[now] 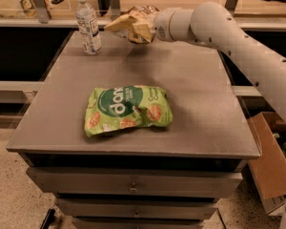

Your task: Move brown chip bag near blue plastic bottle

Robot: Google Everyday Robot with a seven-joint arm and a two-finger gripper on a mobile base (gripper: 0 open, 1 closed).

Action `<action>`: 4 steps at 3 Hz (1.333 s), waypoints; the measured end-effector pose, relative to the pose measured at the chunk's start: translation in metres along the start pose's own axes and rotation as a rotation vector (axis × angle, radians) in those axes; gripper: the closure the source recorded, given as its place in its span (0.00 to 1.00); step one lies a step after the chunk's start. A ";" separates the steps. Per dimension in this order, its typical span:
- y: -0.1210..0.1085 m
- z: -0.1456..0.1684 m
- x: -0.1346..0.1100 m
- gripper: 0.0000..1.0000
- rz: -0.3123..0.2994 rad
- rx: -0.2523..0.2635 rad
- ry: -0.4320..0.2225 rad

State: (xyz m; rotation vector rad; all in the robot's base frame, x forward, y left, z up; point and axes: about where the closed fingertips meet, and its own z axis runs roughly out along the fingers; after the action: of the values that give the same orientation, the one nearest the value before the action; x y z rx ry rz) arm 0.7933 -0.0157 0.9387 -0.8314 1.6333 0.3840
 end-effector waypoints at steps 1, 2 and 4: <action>0.010 0.013 -0.013 1.00 -0.043 -0.048 -0.035; 0.024 0.027 -0.021 1.00 -0.105 -0.106 -0.020; 0.054 0.054 -0.015 1.00 -0.156 -0.161 0.029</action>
Offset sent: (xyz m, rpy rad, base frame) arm 0.0017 0.0642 0.0079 -0.1399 -0.0561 0.2220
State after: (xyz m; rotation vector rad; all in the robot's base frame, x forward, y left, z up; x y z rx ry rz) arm 0.7948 0.0621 0.9298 -1.0833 1.5666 0.3979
